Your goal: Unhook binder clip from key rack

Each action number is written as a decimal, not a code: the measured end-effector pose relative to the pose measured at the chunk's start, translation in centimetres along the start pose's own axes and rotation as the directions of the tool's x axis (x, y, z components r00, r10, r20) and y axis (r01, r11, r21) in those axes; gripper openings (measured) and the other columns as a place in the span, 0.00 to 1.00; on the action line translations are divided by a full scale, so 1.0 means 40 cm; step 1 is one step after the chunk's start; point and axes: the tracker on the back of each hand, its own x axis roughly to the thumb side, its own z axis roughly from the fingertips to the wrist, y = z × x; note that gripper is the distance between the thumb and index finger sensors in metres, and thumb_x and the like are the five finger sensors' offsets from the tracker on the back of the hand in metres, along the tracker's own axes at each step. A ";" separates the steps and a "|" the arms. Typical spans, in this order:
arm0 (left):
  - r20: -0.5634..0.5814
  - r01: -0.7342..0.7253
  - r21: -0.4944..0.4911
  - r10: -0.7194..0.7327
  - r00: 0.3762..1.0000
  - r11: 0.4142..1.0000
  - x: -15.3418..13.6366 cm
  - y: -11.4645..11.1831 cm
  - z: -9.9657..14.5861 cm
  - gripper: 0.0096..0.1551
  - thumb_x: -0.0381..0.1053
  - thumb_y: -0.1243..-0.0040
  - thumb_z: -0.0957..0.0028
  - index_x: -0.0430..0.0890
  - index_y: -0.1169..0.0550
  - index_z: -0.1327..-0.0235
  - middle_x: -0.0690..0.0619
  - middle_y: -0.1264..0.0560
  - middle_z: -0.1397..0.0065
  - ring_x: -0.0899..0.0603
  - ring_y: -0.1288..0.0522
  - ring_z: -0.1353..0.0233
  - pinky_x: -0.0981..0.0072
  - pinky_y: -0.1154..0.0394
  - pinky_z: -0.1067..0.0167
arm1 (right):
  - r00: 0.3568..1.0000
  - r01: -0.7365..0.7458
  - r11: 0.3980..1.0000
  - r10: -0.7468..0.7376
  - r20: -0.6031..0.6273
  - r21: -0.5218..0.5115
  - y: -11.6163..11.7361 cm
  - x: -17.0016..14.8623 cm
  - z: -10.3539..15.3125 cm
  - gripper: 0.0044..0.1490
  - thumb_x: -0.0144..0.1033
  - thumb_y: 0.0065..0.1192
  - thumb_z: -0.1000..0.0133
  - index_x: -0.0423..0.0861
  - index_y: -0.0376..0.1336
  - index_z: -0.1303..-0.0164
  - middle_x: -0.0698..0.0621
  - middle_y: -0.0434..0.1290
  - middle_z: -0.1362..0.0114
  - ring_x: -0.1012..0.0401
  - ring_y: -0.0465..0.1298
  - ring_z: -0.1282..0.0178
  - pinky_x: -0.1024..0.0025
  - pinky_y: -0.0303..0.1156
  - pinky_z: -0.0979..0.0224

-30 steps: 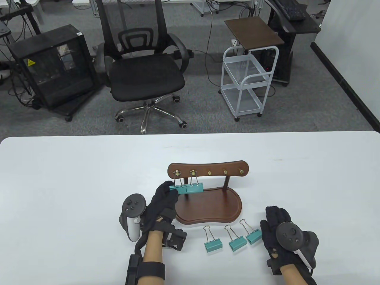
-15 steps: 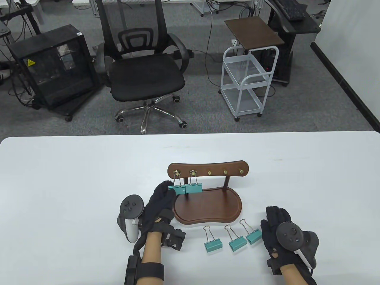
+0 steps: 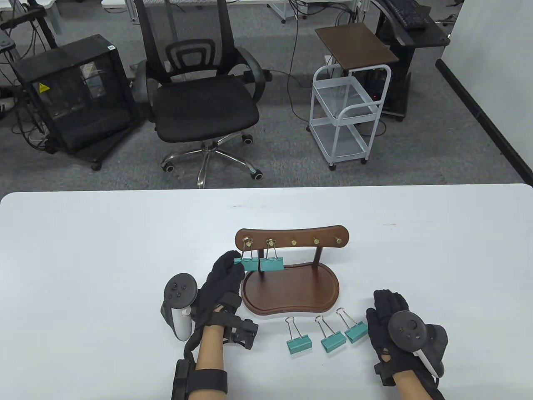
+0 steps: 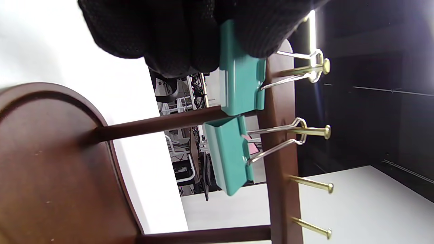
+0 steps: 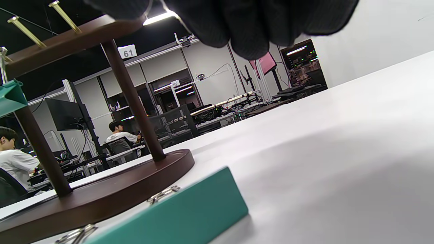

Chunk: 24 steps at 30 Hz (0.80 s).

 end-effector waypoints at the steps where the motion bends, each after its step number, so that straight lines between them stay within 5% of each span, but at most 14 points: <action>1: 0.004 -0.003 -0.002 0.003 1.000 1.000 0.000 -0.001 0.000 0.32 0.58 0.42 0.41 0.58 0.33 0.22 0.50 0.27 0.25 0.42 0.24 0.29 0.43 0.27 0.30 | 1.000 0.001 1.000 -0.001 -0.001 0.000 0.000 0.000 0.000 0.38 0.54 0.51 0.53 0.47 0.59 0.35 0.42 0.64 0.26 0.43 0.61 0.27 0.49 0.63 0.30; 24: 0.047 0.052 -0.020 -0.051 0.998 0.998 0.034 0.042 0.088 0.30 0.55 0.40 0.43 0.58 0.30 0.25 0.48 0.26 0.26 0.41 0.23 0.31 0.42 0.26 0.33 | 0.999 0.033 0.999 -0.033 0.014 -0.014 -0.001 0.003 -0.004 0.38 0.54 0.51 0.53 0.47 0.59 0.35 0.42 0.64 0.26 0.43 0.61 0.27 0.49 0.63 0.30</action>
